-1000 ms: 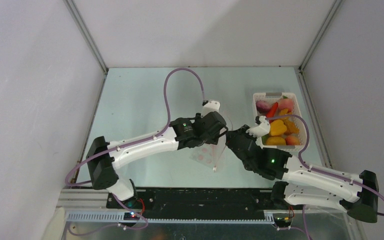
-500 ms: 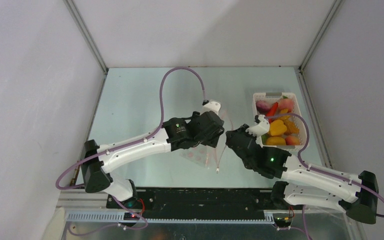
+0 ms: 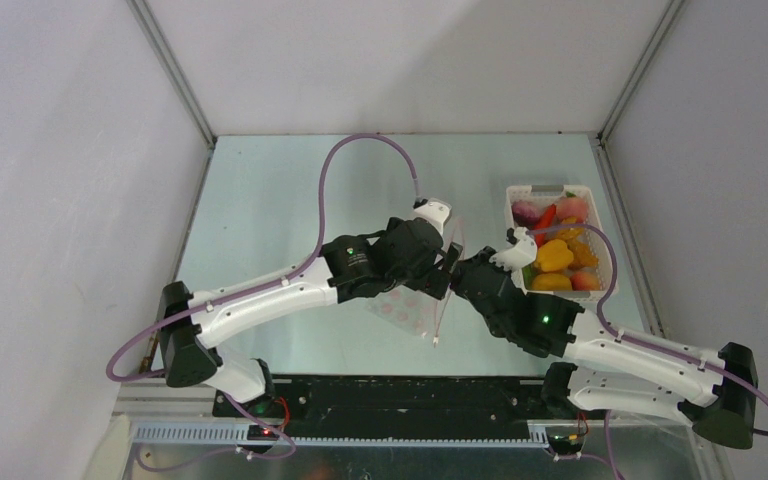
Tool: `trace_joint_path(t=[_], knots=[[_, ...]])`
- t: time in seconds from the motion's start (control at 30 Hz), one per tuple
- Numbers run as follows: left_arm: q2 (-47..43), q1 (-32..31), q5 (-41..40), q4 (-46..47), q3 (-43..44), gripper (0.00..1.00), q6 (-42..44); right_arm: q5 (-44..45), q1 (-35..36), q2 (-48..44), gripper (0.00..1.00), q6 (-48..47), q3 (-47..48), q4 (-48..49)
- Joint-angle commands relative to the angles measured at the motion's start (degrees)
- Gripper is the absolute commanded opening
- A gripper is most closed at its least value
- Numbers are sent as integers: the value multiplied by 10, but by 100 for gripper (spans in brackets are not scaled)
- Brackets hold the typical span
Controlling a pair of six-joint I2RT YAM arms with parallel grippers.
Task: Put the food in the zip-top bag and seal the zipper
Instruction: Open the zipper of the food storage bag at the center of the board.
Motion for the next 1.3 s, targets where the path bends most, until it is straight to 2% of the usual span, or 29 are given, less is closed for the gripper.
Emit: trace_joint_path(t=[0.0, 0.4, 0.73, 1.1, 1.27], knots=[[-12, -2, 6, 8, 25, 99, 23, 4, -2, -11, 0, -13, 22, 23], [-32, -4, 39, 27, -26, 100, 53, -11, -9, -22, 0, -10, 22, 15], [-54, -8, 15, 61, -82, 100, 51, -21, -12, -41, 0, -7, 22, 6], [-115, -81, -67, 127, -134, 100, 114, -20, -24, -41, 0, 24, 22, -22], [-123, -91, -65, 151, -152, 100, 125, -12, -25, -46, 0, 12, 22, -23]])
